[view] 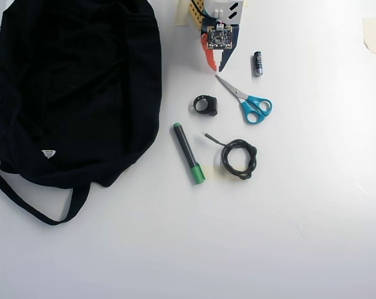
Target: Put the cable into the black bag
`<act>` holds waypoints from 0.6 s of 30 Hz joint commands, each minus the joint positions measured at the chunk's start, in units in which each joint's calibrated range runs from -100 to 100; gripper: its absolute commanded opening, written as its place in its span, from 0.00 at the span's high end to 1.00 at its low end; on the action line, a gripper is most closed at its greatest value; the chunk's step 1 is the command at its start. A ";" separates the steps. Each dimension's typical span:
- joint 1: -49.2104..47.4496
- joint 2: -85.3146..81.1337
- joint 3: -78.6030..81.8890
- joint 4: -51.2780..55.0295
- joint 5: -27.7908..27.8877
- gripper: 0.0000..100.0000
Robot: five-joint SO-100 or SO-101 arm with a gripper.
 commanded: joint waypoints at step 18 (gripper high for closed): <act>-0.49 -0.58 1.34 1.89 -0.12 0.98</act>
